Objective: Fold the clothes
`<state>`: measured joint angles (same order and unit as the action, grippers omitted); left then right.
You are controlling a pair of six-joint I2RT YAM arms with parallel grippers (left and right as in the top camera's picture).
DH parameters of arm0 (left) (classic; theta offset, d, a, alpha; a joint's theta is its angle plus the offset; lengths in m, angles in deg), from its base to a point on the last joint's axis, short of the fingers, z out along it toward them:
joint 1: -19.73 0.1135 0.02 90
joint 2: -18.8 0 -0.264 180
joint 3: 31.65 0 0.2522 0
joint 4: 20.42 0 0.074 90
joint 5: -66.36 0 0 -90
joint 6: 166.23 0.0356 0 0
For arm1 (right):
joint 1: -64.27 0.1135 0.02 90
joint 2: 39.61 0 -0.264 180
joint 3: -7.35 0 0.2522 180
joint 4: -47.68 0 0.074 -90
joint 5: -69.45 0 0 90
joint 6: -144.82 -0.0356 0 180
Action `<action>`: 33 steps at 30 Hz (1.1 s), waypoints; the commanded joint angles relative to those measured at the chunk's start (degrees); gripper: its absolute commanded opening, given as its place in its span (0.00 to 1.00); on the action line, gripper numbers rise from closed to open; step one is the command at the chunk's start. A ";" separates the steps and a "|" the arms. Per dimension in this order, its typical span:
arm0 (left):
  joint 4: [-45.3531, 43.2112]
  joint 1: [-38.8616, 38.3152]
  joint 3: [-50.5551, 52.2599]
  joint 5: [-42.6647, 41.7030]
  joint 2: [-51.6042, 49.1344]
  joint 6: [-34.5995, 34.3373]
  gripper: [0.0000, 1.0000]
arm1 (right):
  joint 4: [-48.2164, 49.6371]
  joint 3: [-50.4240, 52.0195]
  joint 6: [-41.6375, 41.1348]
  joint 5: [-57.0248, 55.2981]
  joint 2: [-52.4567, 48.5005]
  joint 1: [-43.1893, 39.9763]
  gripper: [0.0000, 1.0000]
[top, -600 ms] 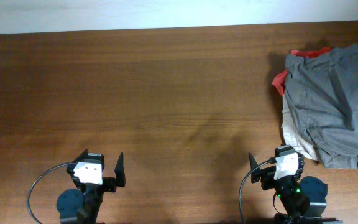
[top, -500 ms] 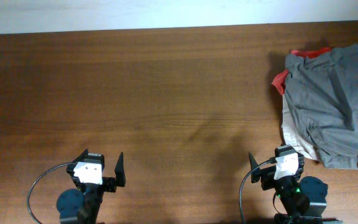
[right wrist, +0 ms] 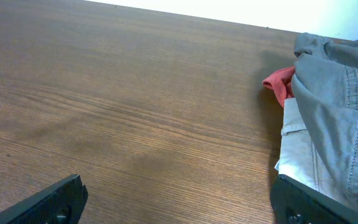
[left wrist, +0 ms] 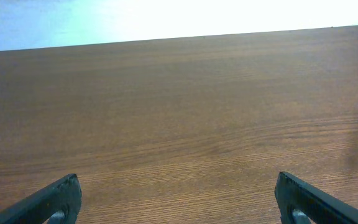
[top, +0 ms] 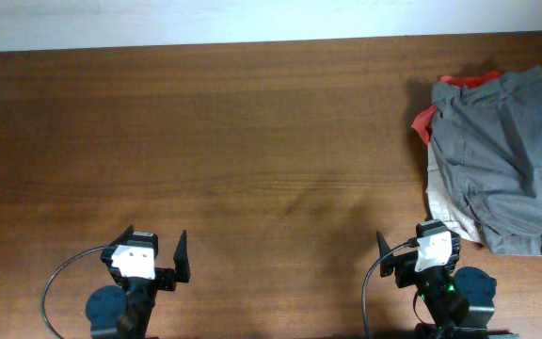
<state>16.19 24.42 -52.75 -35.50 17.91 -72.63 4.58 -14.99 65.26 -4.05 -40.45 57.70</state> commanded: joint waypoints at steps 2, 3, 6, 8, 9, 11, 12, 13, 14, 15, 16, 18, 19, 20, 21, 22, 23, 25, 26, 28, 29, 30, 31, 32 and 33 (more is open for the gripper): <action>-0.31 0.35 0.57 -0.81 0.42 -0.35 0.99 | 0.02 0.35 -0.46 -0.09 0.52 -0.17 0.99; -0.31 0.35 0.57 -0.83 0.42 -0.35 0.99 | 0.02 0.35 -0.46 -0.09 0.52 -0.17 0.99; -0.31 0.35 0.57 -0.81 0.42 -0.35 0.99 | 0.02 0.35 -0.46 -0.09 0.52 -0.17 0.99; -0.31 0.35 0.57 -0.83 0.42 -0.35 0.99 | 0.02 0.35 -0.46 -0.09 0.52 -0.17 0.99; -0.31 0.35 0.57 -0.83 0.42 -0.35 0.99 | 0.02 0.35 -0.46 -0.09 0.52 -0.17 0.99; -0.31 0.35 0.57 -0.81 0.42 -0.35 0.99 | 0.02 0.35 -0.44 -0.09 0.52 -0.17 0.99; -0.31 0.35 0.57 -0.81 0.42 -0.35 0.99 | 0.02 0.35 -0.46 -0.09 0.52 -0.17 0.99; -0.31 0.35 0.57 -0.81 0.42 -0.35 0.99 | 0.02 0.35 -0.46 -0.09 0.52 -0.17 0.99; -0.31 0.35 0.57 -0.83 0.42 -0.35 0.99 | 0.02 0.35 -0.46 -0.09 0.52 -0.17 0.99; -0.31 0.35 0.57 -0.81 0.42 -0.35 0.99 | 0.02 0.35 -0.44 -0.09 0.52 -0.17 0.99; -0.31 0.35 0.57 -0.83 0.42 -0.35 0.99 | 0.02 0.35 -0.46 -0.09 0.52 -0.17 0.99; -0.31 0.35 0.57 -0.83 0.42 -0.35 0.99 | 1.88 0.35 -0.50 2.19 0.52 -0.15 0.99; -0.31 0.35 0.57 -0.81 0.42 -0.35 0.99 | 2.91 0.35 -0.48 6.60 0.52 -0.15 0.99; -0.31 0.35 0.57 -0.81 0.42 -0.35 0.99 | 3.32 0.35 -0.46 10.82 0.52 -0.15 0.99; -0.31 0.35 0.57 -0.81 0.42 -0.35 0.99 | 3.43 0.35 -0.48 15.15 0.52 -0.17 0.99; -0.31 0.35 0.57 -0.81 0.42 -0.35 0.99 | 3.13 0.35 -0.48 19.56 0.52 -0.15 0.99; -0.31 0.35 0.57 -0.83 0.42 -0.35 0.99 | 2.75 0.35 -0.48 24.17 0.52 -0.15 0.99; -0.31 0.35 0.57 -0.83 0.42 -0.35 0.99 | 2.75 0.35 -0.46 32.68 0.52 -0.15 0.99; -0.31 0.35 0.57 -0.83 0.42 -0.35 0.99 | 2.78 0.35 -0.46 34.99 0.52 -0.15 0.99; -0.31 0.35 0.57 -0.83 0.42 -0.35 0.99 | 2.45 0.35 -0.48 37.46 0.52 -0.17 0.99; -0.31 0.35 0.57 -0.81 0.42 -0.35 0.99 | 2.12 0.35 -0.48 38.69 0.52 -0.17 0.99; -0.31 0.35 0.57 -0.83 0.42 -0.35 0.99 | 2.12 0.35 -0.48 39.50 0.52 -0.17 0.99; -0.31 0.35 0.57 -0.81 0.42 -0.35 0.99 | 2.14 0.35 -0.52 39.47 0.52 -0.15 0.99; -0.31 0.35 0.57 -0.83 0.42 -0.35 0.99 | 2.36 0.33 -0.72 39.39 0.52 -0.17 0.99; -0.31 0.35 0.57 -0.81 0.42 -0.35 0.99 | 3.21 0.33 -2.21 38.93 0.52 -0.17 0.99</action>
<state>16.19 24.42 -52.75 -35.50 17.91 -72.63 6.98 -14.82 65.19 29.26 -40.45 57.70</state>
